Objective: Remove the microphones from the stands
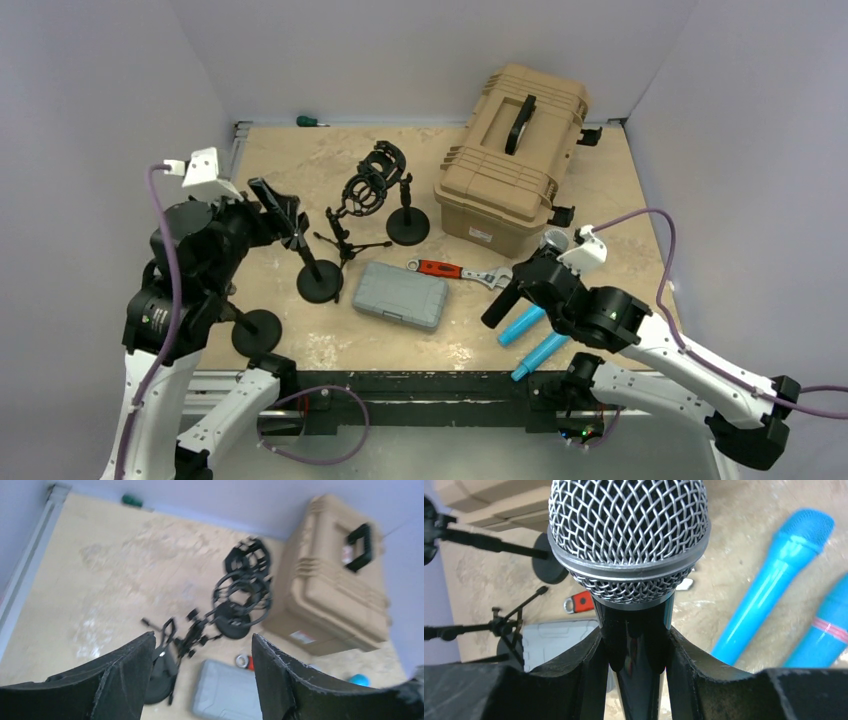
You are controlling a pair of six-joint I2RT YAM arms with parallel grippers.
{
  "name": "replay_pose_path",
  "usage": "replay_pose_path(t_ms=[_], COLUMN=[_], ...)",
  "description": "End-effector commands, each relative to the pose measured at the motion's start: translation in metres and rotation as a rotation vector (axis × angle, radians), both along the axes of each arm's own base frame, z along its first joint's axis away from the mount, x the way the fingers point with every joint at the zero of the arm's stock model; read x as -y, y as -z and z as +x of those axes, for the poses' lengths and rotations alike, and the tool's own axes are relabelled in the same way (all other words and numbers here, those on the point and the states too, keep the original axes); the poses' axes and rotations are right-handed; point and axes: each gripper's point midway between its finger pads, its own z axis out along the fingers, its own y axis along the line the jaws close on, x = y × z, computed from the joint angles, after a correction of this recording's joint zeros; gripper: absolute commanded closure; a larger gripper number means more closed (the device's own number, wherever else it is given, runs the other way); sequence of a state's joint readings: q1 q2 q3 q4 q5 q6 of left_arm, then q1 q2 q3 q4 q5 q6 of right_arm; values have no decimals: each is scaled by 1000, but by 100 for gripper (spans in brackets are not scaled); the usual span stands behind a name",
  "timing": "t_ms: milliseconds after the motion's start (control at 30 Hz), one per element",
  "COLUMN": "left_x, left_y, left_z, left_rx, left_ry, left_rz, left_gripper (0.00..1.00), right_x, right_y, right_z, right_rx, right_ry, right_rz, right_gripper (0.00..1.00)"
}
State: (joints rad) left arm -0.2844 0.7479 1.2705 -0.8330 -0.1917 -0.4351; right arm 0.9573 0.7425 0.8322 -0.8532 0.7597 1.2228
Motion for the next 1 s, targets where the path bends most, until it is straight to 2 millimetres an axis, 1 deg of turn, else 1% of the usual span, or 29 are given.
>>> replay_pose_path(t_ms=[0, 67, 100, 133, 233, 333, 467, 533, 600, 733, 867, 967], left_x=[38, 55, 59, 62, 69, 72, 81, 81, 80, 85, 87, 87], left_y=[-53, -64, -65, -64, -52, -31, -19, -13, -13, -13, -13, -14], left_z=[8, 12, 14, 18, 24, 26, 21, 20, 16, 11, 9, 7], left_rx=[167, 229, 245, 255, 259, 256, 296, 282, 282, 302, 307, 315], left_ry=[201, 297, 315, 327, 382, 404, 474, 475, 476, 507, 519, 523], left_rz=[-67, -77, -77, -74, -26, 17, 33, 36, 34, 11, 13, 15], left_gripper=[31, 30, 28, 27, 25, 25, 25, 25, 25, 25, 25, 25], right_x=[27, 30, 31, 31, 31, 33, 36, 38, 41, 43, 49, 54], right_y=[22, 34, 37, 39, 48, 59, 79, 87, 92, 101, 118, 128], right_z=[-6, -6, -5, -3, 6, 17, 30, 36, 42, 54, 62, 64], right_rx=[-28, -36, -42, -48, -76, -105, -149, -168, -173, -179, -195, -215], right_ry=[220, 247, 249, 252, 258, 263, 262, 265, 268, 261, 245, 251], right_rz=[106, 116, 108, 97, 40, 7, -22, -28, -28, 8, 49, 48], right_gripper=[100, 100, 100, 100, 100, 100, 100, 100, 100, 100, 100, 97])
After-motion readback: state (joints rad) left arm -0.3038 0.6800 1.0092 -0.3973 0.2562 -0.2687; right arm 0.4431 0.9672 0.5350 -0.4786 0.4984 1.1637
